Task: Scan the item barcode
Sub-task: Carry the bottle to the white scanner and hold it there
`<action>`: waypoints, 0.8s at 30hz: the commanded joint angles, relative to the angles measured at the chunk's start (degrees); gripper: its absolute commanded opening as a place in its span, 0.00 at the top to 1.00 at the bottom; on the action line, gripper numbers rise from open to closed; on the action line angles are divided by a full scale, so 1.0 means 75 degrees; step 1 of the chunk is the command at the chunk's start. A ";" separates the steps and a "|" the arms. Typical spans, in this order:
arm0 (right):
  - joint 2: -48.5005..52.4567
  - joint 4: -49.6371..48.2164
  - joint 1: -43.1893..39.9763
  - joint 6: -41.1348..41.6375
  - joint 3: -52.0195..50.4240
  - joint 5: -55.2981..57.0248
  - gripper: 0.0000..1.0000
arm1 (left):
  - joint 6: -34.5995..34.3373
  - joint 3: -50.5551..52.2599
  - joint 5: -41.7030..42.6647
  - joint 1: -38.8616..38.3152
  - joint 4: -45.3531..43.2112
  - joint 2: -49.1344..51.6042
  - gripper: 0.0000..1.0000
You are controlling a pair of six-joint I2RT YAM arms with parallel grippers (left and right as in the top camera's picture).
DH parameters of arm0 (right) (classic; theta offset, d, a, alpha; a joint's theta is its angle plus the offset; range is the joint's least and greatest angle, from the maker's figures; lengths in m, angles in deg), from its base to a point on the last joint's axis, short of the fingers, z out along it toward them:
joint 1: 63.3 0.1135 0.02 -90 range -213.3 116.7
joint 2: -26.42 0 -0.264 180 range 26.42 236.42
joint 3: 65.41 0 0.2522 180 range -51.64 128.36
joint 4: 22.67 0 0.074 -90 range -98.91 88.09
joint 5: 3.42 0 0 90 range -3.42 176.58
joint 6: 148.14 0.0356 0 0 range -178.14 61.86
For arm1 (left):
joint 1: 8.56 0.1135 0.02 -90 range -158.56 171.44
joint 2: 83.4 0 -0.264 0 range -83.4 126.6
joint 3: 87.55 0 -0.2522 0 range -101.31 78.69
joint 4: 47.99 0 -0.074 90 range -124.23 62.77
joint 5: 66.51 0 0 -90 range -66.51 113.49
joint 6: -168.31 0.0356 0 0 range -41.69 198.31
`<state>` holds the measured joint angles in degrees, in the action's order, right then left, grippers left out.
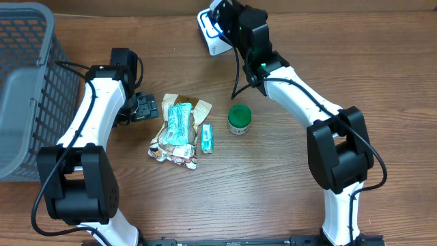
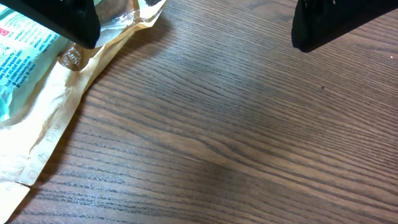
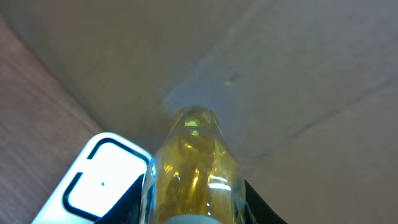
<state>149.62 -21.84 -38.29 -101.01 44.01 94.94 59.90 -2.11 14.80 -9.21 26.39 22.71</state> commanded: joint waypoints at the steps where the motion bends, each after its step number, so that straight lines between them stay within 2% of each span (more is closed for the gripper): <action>1: 0.0152 -0.0198 0.0003 -0.0536 0.0143 -0.0402 0.96 | 0.0055 -0.0119 -0.0058 0.0041 -0.0006 -0.0061 0.01; 11: 0.0221 -0.0152 -0.0038 -0.1518 0.0143 -0.1253 0.96 | 0.0055 -0.0119 -0.0058 0.0041 -0.0003 -0.0061 0.00; 24: 0.0755 -0.0679 -0.0099 -0.2390 0.0143 -0.1428 0.96 | 0.0055 -0.0119 -0.0058 0.0041 -0.0006 -0.0061 0.01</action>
<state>153.05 -25.51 -38.44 -116.90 44.03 85.37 59.90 -2.11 14.80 -9.21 26.39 22.71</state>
